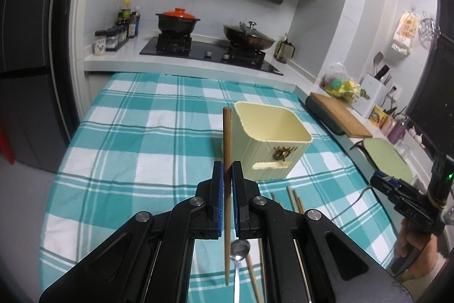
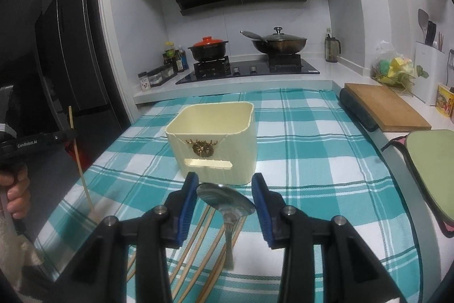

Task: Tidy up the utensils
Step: 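Lift the spoon and chopstick and carry both toward the cream holder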

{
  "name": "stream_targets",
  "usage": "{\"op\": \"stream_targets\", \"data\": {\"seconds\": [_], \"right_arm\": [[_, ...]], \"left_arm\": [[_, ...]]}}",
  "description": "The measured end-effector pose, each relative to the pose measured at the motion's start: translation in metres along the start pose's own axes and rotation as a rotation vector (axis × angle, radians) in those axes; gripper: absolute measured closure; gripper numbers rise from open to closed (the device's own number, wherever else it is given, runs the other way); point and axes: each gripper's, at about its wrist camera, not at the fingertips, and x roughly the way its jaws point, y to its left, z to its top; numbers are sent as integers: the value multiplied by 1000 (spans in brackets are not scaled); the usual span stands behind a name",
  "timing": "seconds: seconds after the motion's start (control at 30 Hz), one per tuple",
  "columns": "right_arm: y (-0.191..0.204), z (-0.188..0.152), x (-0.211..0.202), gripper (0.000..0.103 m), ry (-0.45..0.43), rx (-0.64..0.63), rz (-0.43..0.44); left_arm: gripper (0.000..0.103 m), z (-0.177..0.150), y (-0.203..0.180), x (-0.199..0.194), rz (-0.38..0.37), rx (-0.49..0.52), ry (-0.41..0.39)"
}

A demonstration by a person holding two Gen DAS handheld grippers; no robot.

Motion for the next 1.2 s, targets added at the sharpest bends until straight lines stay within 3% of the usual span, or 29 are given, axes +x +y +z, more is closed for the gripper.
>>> {"op": "stream_targets", "data": {"seconds": [0.47,0.57,0.63,0.9,0.93,1.0,1.07,1.2], "right_arm": [[-4,9,4,65,0,4,-18],[-2,16,1,73,-14,-4,-15],[-1,24,0,73,-23,-21,-19],[-16,20,21,73,52,12,-16],[-21,17,20,71,53,32,-19],[-33,11,21,44,60,60,-55],[-48,4,29,42,93,92,-84],[-73,-17,81,42,288,161,-73]], "left_arm": [[99,0,2,1,1,-6,8],[99,7,0,2,-13,-4,7],[99,12,-3,3,-17,6,2],[99,10,-6,9,-30,2,13],[99,9,-6,10,-29,3,16],[99,9,-5,10,-26,3,20],[99,9,-4,11,-27,2,19],[99,10,-4,12,-29,2,12]]}}
